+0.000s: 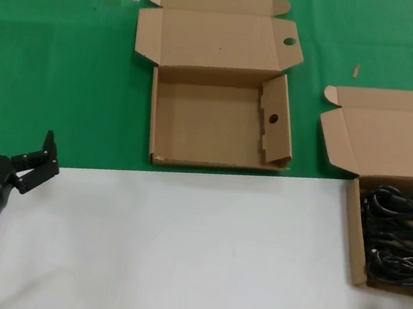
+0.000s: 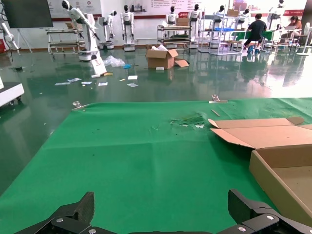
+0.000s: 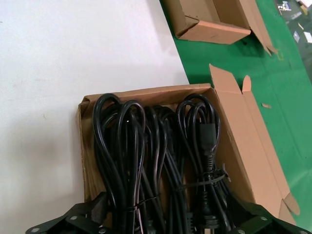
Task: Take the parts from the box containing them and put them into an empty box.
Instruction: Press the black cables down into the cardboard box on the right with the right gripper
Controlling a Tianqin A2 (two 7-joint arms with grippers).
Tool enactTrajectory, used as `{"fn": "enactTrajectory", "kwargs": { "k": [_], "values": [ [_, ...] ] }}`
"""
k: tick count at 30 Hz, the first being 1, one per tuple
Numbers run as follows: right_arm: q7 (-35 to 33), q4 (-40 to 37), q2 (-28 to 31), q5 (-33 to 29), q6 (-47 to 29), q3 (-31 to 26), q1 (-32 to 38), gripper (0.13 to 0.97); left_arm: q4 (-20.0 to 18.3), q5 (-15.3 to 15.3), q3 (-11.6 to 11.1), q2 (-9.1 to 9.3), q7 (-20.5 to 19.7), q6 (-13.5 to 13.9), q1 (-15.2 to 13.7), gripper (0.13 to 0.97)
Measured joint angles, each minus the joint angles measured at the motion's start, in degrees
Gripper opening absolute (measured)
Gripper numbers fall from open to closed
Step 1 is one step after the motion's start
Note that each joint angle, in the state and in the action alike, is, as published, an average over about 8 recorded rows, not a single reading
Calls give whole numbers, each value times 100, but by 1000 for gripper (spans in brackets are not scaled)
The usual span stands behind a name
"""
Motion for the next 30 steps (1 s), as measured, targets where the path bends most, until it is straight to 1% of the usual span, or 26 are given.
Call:
{"fn": "enactTrajectory", "kwargs": {
  "k": [5, 6, 14, 18, 26, 27, 30],
  "values": [
    [119, -43, -5, -55, -38, -35, 50, 819, 0, 0, 0, 0, 1, 0, 0, 966],
    [146, -48, -4, -67, -44, -36, 55, 819, 0, 0, 0, 0, 1, 0, 0, 966],
    [297, -37, 6, -120, -61, 2, 31, 646, 0, 0, 0, 0, 1, 0, 0, 966],
    [356, -14, 2, -147, -62, 27, 12, 646, 0, 0, 0, 0, 1, 0, 0, 966],
    [463, 14, -23, -207, -80, 54, 6, 430, 0, 0, 0, 0, 1, 0, 0, 966],
    [475, 12, -28, -215, -85, 52, 13, 430, 0, 0, 0, 0, 1, 0, 0, 966],
    [501, 4, -45, -233, -100, 35, 42, 369, 0, 0, 0, 0, 1, 0, 0, 966]
  ]
}}
